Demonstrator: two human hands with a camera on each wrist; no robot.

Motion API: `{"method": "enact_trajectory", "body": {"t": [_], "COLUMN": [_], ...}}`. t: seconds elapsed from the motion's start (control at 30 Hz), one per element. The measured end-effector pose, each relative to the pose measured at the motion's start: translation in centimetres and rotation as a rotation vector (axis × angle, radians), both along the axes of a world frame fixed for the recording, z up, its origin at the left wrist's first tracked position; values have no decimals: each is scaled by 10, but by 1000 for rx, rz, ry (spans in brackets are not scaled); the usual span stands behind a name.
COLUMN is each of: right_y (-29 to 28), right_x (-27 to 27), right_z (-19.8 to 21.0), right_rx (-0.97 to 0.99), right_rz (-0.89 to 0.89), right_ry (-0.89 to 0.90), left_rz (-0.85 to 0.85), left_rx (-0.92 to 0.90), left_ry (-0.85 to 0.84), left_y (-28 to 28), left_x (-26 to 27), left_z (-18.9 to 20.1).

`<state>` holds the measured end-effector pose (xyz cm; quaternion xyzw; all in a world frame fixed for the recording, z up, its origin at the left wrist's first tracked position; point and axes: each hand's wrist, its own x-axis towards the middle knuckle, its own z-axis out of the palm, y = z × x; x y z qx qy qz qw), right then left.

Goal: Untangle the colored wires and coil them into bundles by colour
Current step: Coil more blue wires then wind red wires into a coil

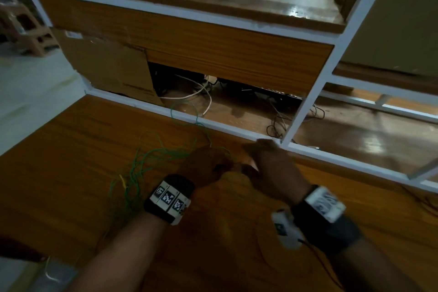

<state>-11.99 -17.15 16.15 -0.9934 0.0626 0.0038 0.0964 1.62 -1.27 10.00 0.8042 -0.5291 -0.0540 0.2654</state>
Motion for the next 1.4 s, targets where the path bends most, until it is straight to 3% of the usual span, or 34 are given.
{"method": "enact_trajectory", "body": {"t": [0.17, 0.3, 0.5, 0.6, 0.8, 1.0, 1.1, 1.23, 1.3, 1.4], "right_y": [18, 13, -12, -31, -46, -42, -44, -47, -55, -93], "right_x": [23, 17, -9, -21, -22, -10, -12, -34, -48, -66], "right_z": [-11, 25, 71, 78, 55, 30, 45, 84, 110, 132], "right_rx": [-18, -40, 32, 34, 158, 206, 192, 176, 201, 193], "right_rz": [8, 8, -19, -72, -96, -103, -113, -100, -162, -295], "right_ry": [36, -85, -181, -274, -360, -414, -413, -452, -522, -570], "left_rz": [59, 170, 224, 297, 321, 173, 170, 248, 342, 454], "left_rx": [-123, -122, -208, -141, 15, -42, -70, -17, 30, -79], "left_ry": [61, 89, -24, 42, 96, 310, 372, 247, 200, 176], "left_y": [9, 19, 28, 33, 30, -9, -18, -11, 0, 21], "left_x": [3, 21, 36, 42, 41, 6, -1, 8, 19, 35], "left_z": [-8, -14, -1, -1, -11, -2, -15, -21, -24, -24]}}
